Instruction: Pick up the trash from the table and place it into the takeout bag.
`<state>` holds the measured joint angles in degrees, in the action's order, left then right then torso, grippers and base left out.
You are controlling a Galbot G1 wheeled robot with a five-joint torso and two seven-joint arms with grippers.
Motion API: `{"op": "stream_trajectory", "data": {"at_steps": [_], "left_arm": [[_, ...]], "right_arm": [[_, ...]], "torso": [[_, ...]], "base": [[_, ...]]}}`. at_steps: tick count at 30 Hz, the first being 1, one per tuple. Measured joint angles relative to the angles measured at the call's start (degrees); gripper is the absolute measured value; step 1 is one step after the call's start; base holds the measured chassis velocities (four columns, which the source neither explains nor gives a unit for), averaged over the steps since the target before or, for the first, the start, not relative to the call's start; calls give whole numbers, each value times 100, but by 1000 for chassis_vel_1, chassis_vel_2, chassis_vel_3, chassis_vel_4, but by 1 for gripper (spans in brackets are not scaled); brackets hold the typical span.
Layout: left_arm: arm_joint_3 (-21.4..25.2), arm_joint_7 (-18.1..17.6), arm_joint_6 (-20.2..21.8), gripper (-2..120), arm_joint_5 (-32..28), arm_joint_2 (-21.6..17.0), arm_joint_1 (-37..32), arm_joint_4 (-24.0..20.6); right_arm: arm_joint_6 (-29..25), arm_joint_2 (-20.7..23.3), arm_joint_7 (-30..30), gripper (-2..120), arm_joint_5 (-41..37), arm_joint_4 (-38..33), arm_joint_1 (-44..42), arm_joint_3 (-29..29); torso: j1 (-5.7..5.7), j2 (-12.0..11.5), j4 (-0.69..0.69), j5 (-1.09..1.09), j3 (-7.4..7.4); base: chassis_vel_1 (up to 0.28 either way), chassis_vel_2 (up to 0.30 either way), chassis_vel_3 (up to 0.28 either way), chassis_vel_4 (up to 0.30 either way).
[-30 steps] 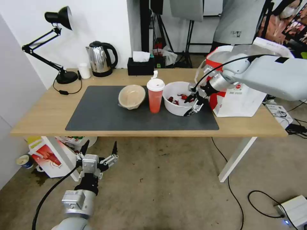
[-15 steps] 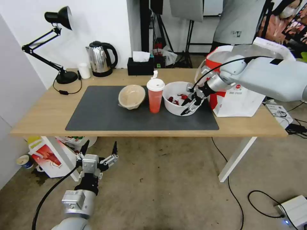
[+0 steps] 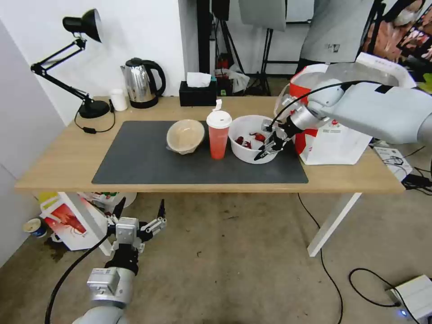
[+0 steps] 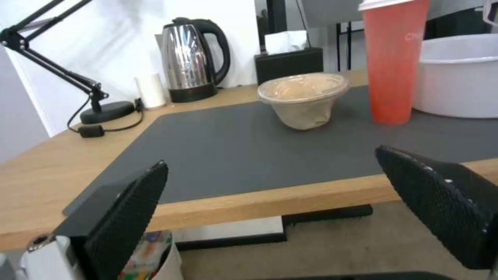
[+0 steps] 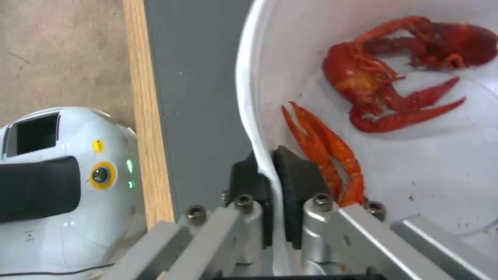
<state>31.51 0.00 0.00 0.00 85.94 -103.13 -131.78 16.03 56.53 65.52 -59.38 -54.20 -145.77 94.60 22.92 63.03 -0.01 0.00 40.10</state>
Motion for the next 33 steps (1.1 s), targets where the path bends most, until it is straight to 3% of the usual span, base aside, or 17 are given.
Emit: {"op": "stream_trajectory", "data": {"at_steps": [21, 33], "left_arm": [[0, 0, 0, 100, 0, 0, 0, 0], [0, 0, 0, 100, 0, 0, 0, 0]], "right_arm": [[20, -154, 187, 0, 32, 71, 219, 199], [2, -538, 173, 0, 38, -476, 807, -71]], "torso": [[0, 0, 2, 0, 1], [0, 0, 0, 1, 1]], "base": [[0, 0, 0, 0], [0, 0, 0, 0]]}}
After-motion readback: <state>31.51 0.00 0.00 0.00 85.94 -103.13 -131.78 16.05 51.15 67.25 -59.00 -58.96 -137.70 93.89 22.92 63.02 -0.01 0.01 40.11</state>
